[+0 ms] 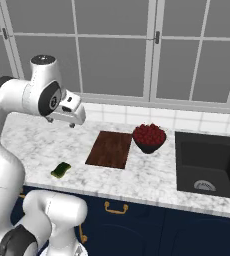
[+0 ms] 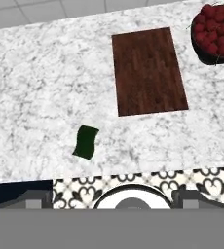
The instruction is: Pick up the sponge from the counter and clean the cutting board by briefly scrubbing or pressing down on the cutting board. Once finished, release the sponge.
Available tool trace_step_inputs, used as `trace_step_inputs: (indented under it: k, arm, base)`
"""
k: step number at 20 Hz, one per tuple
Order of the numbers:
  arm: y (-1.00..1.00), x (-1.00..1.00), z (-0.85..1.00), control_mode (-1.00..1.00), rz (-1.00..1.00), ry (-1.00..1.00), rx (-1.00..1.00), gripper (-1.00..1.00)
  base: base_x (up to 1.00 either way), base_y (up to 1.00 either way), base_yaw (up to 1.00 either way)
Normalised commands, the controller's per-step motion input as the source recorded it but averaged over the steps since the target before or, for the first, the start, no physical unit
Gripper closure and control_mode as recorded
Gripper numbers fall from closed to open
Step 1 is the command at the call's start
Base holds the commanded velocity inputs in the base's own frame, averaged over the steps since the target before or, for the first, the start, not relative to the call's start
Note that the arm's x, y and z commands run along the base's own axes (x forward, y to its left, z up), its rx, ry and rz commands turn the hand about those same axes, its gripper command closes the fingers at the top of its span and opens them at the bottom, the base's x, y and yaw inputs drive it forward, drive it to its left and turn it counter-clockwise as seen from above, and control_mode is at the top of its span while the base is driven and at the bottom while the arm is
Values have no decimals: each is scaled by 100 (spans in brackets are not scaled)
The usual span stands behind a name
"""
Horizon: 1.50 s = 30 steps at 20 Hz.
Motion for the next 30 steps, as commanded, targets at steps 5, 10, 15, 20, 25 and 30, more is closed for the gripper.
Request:
trace_step_inputs:
  k: [5,10,15,20,25,30]
  arm:
    - [54,-67,-55,-100,-45,-5,-4,-100]
    - [57,4,-43,-100,-12,12,-3,-100]
    - [50,18,-53,-100,0,5,0,-100]
    - [6,31,-56,-100,7,18,1,-100]
    - [0,33,-43,-100,6,8,0,-100]
    - [0,41,-44,-100,6,3,0,-100]
  base:
    - [0,0,0]
    - [0,0,0]
    - [0,0,0]
    - [0,0,0]
    - [0,0,0]
    - [0,0,0]
